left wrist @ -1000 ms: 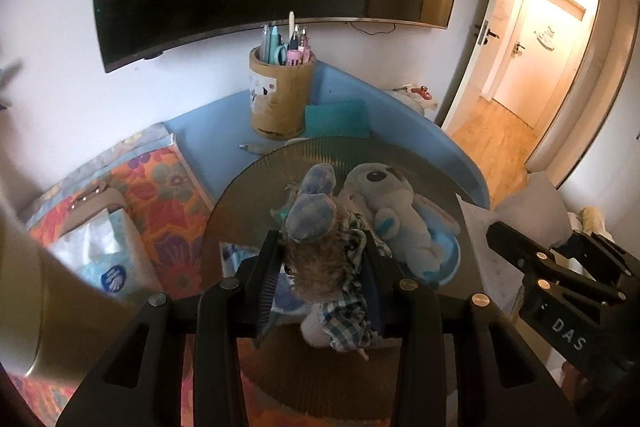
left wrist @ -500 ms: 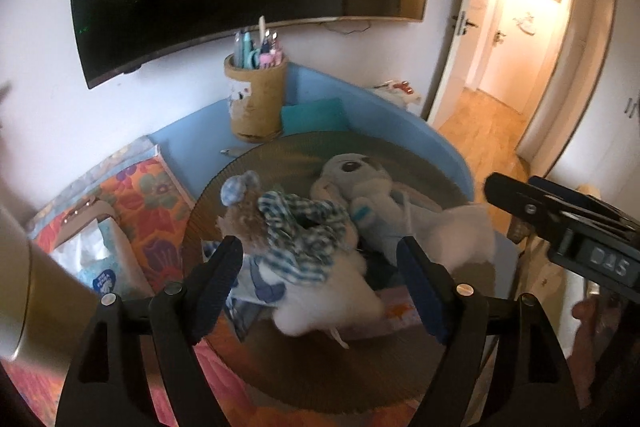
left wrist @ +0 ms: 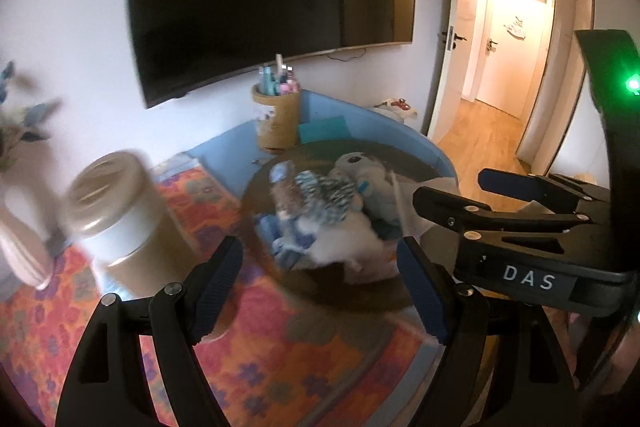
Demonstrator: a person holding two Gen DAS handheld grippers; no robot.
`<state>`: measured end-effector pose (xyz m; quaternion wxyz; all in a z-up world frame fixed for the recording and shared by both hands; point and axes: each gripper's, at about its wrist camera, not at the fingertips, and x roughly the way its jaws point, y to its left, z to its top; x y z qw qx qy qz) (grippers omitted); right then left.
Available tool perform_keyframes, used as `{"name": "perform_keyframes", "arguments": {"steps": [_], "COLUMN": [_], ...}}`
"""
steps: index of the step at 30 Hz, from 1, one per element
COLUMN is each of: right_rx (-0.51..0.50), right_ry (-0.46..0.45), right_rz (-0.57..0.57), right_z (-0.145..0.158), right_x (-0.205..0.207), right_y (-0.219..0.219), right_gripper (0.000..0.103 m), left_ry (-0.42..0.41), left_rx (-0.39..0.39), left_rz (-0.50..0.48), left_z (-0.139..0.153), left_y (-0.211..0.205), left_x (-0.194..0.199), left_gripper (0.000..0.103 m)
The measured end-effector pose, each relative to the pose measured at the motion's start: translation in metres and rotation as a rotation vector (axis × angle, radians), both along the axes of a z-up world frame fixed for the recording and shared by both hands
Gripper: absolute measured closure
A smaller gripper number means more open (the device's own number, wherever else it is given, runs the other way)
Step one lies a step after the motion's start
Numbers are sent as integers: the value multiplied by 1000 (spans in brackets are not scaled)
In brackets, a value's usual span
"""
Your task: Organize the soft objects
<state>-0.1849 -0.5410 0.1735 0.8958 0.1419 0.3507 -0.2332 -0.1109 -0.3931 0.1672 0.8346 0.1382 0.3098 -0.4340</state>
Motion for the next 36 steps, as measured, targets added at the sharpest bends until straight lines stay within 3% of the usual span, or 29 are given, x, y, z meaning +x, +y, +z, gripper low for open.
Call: {"name": "perform_keyframes", "arguments": {"steps": [6,10,21,25,27,31,36], "right_rx": [-31,-36,10,-30,-32,-33,-59], "right_ry": [25,34,65,76,52,-28,-94], "right_rz": [148,245,570,681,705,703,661], "right_z": [1,-2,-20,-17,-11,2,-3], "right_x": [18,34,78,106,119,143,169], "right_y": [56,93,219,272,290,317,341], "right_gripper": [27,27,27,27,27,26,24], "left_ry": [-32,-40,-157,-212,-248,-303,-302], "left_rx": [6,-18,-27,-15,-18,-57,-36], "left_rz": [102,254,658,740,769,828,885], "left_z": [5,10,28,39,47,61,45], "left_y": [65,123,269,300,315,342,358], "left_x": [3,18,56,61,62,61,77], "left_gripper": [25,25,25,23,21,0,0]}}
